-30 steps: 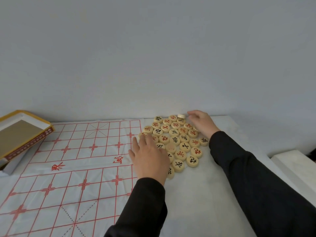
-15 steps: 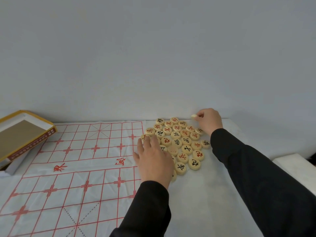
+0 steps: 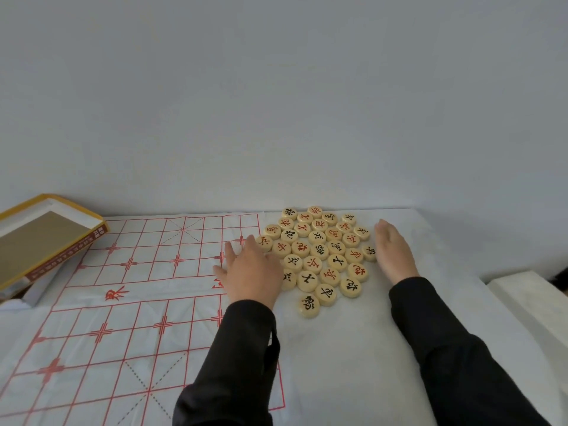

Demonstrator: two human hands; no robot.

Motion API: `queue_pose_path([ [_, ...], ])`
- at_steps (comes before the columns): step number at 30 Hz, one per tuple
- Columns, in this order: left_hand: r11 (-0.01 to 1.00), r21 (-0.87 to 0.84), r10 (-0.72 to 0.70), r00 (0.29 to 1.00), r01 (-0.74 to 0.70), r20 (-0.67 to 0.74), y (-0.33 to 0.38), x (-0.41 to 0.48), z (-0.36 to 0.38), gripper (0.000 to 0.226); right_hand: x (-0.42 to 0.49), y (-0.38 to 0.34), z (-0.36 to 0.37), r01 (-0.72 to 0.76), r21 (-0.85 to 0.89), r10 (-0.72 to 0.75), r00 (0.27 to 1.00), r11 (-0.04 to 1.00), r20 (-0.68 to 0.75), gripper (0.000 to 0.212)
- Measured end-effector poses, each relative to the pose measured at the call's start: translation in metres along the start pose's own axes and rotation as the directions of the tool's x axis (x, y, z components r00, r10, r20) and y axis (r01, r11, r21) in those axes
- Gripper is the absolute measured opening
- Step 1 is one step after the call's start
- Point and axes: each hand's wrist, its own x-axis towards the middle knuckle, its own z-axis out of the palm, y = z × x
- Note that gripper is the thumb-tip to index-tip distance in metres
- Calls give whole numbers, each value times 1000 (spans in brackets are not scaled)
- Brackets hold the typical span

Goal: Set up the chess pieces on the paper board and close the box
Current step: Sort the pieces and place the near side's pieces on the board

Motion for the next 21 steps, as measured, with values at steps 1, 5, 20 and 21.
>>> queue_pose_path([
  [1,1000,11,12,1000,-12,20,0,0,-1,50,0,1,4,5,-22,-5,1000,1000,15,50],
  [5,993,71,86,990,-94,110,4,-4,-3,55,1,0,20,131,-172,-120,990,976,70,53],
  [20,838,465,158,943,-284,291,-67,-57,-43,53,-121,-53,65,635,-599,-466,769,487,437,68],
  [21,819,488,163,939,-300,304,-71,-60,-41,54,-119,-52,67,627,-613,-448,777,481,443,68],
])
